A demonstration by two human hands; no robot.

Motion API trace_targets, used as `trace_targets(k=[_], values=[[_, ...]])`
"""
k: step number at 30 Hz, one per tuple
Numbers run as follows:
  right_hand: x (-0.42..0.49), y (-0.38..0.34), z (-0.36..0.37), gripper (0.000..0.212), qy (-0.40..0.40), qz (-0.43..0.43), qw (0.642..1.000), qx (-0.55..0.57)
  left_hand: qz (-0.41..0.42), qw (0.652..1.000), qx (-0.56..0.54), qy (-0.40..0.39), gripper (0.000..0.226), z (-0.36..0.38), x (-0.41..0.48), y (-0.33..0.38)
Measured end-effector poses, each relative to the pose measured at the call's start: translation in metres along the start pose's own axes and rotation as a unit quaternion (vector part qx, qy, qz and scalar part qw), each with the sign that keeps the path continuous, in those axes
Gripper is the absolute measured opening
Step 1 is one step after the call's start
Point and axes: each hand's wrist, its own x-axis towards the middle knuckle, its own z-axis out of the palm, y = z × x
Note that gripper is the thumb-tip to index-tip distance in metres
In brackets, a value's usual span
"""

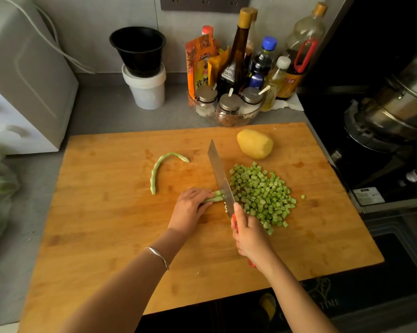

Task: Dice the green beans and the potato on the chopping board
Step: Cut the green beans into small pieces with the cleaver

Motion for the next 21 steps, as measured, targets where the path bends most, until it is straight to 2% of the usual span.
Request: trace_targets(k=[3, 7, 12, 17, 21], values=[[0.013, -0.004, 0.008, 0.060, 0.015, 0.026, 0.999, -0.009, 0.005, 1.000, 0.000, -0.004, 0.031, 0.001, -0.001, 0.000], [0.023, -0.004, 0.008, 0.060, 0.033, 0.035, 0.999, -0.011, 0.012, 1.000, 0.015, 0.003, 0.032, -0.002, 0.000, 0.001], [0.013, 0.006, -0.011, 0.057, 0.038, 0.024, 0.999, 0.018, 0.036, 0.999, 0.034, 0.015, 0.035, -0.002, -0.002, 0.004], [0.005, 0.002, -0.012, 0.056, 0.035, -0.001, 0.999, 0.018, 0.050, 0.998, 0.037, -0.009, 0.037, -0.002, 0.001, 0.004], [0.002, -0.004, -0.009, 0.056, 0.016, -0.015, 0.999, 0.034, 0.030, 0.998, 0.049, -0.002, 0.038, -0.010, -0.001, 0.000]])
